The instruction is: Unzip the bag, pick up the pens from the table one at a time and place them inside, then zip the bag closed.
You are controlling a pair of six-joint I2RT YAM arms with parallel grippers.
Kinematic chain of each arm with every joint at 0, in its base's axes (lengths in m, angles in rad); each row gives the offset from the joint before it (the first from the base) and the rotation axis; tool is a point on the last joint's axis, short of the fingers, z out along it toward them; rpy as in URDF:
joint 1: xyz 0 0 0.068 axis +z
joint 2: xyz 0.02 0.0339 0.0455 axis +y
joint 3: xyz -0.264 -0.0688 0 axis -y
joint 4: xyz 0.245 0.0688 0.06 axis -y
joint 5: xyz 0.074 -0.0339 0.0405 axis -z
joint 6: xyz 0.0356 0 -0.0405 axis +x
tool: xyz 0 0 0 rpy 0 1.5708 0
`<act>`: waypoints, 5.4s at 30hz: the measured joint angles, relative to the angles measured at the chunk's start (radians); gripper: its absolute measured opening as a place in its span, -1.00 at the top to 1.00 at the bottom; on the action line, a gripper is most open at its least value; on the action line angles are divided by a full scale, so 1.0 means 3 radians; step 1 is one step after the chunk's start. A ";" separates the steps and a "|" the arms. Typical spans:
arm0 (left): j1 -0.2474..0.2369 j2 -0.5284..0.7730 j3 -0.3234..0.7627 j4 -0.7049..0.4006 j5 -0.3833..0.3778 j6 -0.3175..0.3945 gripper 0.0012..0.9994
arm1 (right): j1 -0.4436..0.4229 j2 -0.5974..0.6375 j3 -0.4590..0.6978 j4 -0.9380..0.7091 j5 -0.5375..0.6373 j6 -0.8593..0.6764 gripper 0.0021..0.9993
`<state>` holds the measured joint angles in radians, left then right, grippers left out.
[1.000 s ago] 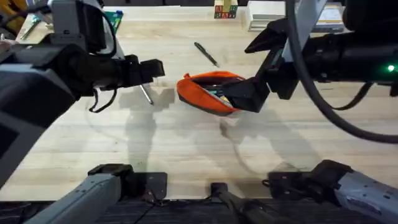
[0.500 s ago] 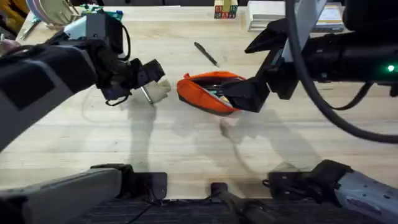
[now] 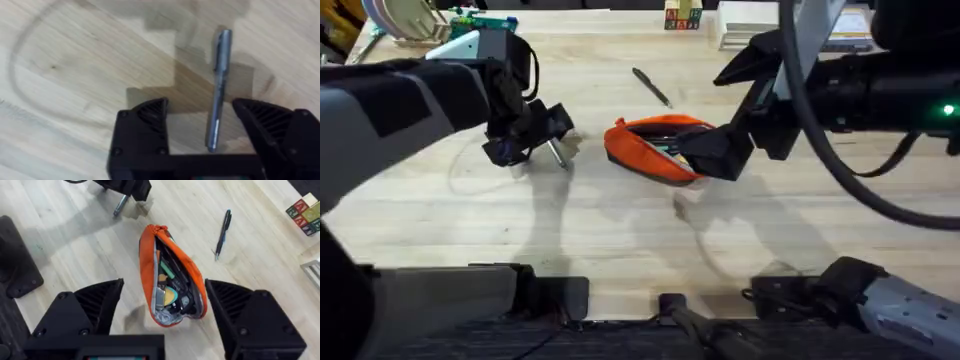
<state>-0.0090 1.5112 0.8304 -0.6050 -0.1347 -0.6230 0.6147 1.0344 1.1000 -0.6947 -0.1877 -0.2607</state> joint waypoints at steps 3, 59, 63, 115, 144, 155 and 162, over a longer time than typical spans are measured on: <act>0.0001 0.0065 0.0051 -0.0030 -0.0067 -0.0035 -0.15 | 0.0000 -0.0001 0.0000 0.0000 0.0001 0.0000 -1.00; -0.1888 -0.0833 0.0689 0.0632 0.0934 0.2414 0.92 | 0.0000 -0.1088 -0.0011 -0.0343 0.0404 0.0367 -1.00; -0.1888 -0.0833 0.0689 0.0306 0.1655 0.3493 0.92 | 0.0000 -0.1297 -0.0011 -0.0379 0.0415 0.0386 -1.00; -0.1985 -0.0437 0.0721 0.0058 0.1116 0.5081 -0.99 | 0.0000 -0.1385 -0.0011 -0.0323 0.0625 0.0724 -1.00; -0.0710 -0.1301 0.0723 -0.0357 0.1653 0.4932 -0.99 | -0.0119 0.0380 0.0504 0.0191 0.0576 0.0725 -0.99; 0.0029 -0.1301 0.0723 -0.0683 0.2156 0.4931 -0.99 | -0.0370 0.1249 0.1013 0.0226 0.0549 0.0748 -0.99; 0.0488 -0.1301 0.0724 -0.0697 0.2563 0.4930 -0.99 | -0.0436 0.1638 0.1015 0.0364 0.0549 0.0749 -0.99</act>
<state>0.1374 1.1210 1.0475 -0.8140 0.6341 0.8560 0.4839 1.5258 1.4044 -0.5856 -0.0231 -0.0360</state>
